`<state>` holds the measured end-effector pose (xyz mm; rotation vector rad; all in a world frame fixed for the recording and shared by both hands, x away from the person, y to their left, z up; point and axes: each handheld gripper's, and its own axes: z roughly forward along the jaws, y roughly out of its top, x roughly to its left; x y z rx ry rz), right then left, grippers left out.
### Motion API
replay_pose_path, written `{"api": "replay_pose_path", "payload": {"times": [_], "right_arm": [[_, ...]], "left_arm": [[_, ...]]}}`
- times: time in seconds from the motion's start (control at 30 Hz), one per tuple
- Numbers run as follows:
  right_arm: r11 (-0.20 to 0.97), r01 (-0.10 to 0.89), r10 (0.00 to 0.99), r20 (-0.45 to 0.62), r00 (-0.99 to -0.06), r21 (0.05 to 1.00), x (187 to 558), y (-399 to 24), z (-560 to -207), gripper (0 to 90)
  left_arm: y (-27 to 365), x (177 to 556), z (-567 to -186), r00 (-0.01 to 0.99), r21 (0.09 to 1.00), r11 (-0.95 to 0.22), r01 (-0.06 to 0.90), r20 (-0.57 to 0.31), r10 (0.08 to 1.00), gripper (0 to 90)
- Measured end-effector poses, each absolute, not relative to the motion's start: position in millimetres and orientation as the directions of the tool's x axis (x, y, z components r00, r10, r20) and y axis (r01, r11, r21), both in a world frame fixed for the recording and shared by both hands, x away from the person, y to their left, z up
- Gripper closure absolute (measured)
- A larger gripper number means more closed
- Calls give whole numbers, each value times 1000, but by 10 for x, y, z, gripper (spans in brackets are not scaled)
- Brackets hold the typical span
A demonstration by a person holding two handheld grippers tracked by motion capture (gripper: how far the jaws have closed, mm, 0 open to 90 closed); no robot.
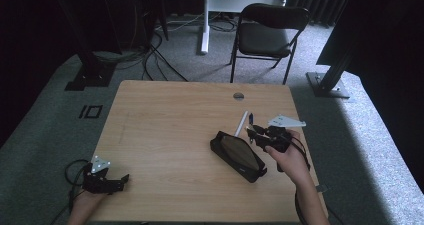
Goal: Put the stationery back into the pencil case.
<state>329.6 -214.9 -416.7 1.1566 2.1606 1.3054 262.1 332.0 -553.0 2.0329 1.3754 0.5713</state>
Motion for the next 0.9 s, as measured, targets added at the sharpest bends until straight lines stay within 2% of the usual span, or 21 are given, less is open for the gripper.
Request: {"api": "replay_pose_path", "payload": {"times": [0.47, 0.9], "right_arm": [[327, 453, 719, 93, -689, 829, 3243, -1986, -4224, 681], [391, 510, 708, 104, -699, 766, 3330, -1895, -4483, 681]], "left_arm": [[3320, 2621, -5530, 367, 694, -273, 666, 13, 930, 2], [3321, 2621, -5530, 367, 694, -273, 666, 14, 930, 2]]}}
